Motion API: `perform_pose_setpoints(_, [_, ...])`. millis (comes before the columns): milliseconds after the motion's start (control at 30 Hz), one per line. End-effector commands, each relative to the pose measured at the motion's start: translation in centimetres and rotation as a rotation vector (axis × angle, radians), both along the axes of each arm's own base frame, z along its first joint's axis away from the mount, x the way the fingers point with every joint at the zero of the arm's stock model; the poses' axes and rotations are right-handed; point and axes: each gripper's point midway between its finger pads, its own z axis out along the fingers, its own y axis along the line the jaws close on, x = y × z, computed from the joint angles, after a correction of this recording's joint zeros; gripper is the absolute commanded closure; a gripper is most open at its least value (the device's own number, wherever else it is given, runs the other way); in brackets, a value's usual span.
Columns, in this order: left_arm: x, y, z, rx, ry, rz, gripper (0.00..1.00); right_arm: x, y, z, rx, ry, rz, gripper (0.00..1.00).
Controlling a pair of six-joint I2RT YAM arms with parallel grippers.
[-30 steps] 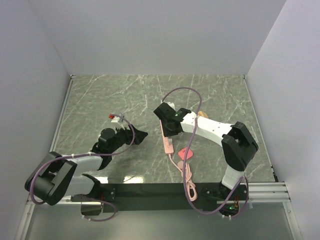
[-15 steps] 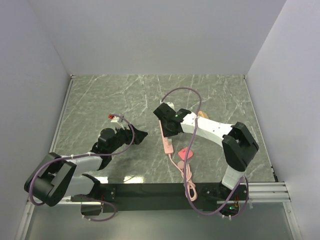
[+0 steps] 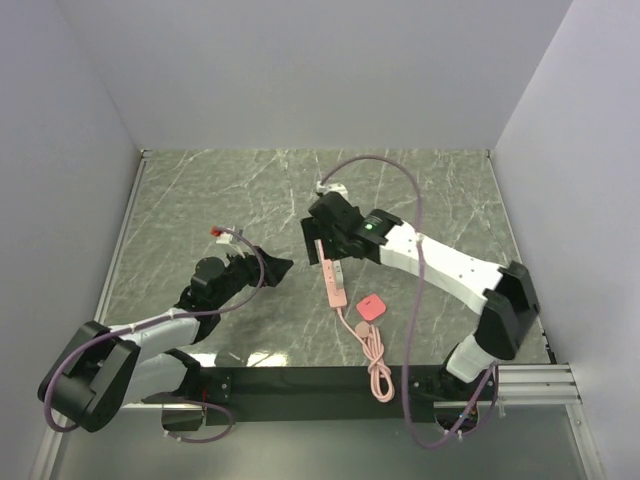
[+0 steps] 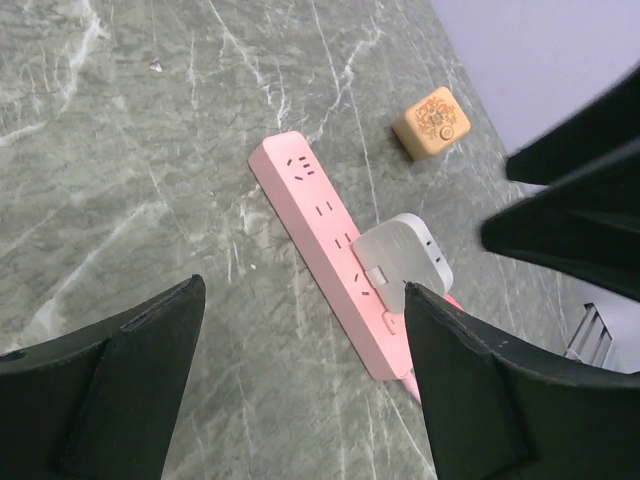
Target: Insert the plug
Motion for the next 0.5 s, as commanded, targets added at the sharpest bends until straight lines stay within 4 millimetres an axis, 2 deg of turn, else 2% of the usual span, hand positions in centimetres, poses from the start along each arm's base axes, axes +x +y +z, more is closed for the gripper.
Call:
perform_pose_setpoints(0, [-0.1,0.3,0.6,-0.008,-0.028,0.011,0.13,-1.3,-4.1,1.3,-0.039,-0.039,-0.091,0.08])
perform_pose_setpoints(33, [-0.1,0.3,0.6,-0.01,-0.027,0.009,0.13,-2.3,-5.2,0.7,-0.044,-0.027,-0.106,0.08])
perform_pose_setpoints(100, [-0.1,0.4,0.5,-0.008,-0.027,0.012,0.13,-3.4,-6.3,-0.1,-0.032,-0.006,-0.144,0.07])
perform_pose_setpoints(167, [-0.1,0.4,0.4,-0.005,-0.025,0.015,0.13,-4.8,-7.6,-1.5,-0.031,0.02,-0.164,0.07])
perform_pose_setpoints(200, [-0.1,0.5,0.3,-0.002,-0.023,0.016,0.13,-5.7,-8.3,-2.9,-0.04,0.051,-0.181,0.08])
perform_pose_setpoints(300, [-0.1,0.5,0.3,-0.002,-0.025,0.016,0.14,-6.5,-9.0,-4.2,-0.034,0.076,-0.209,0.07])
perform_pose_setpoints(400, [-0.2,0.5,0.4,-0.005,-0.029,0.016,0.14,-6.9,-10.2,-6.5,-0.082,0.094,-0.232,0.07])
perform_pose_setpoints(467, [-0.2,0.6,0.4,-0.003,-0.028,0.021,0.14,-6.8,-10.1,-7.3,-0.059,0.108,-0.235,0.07])
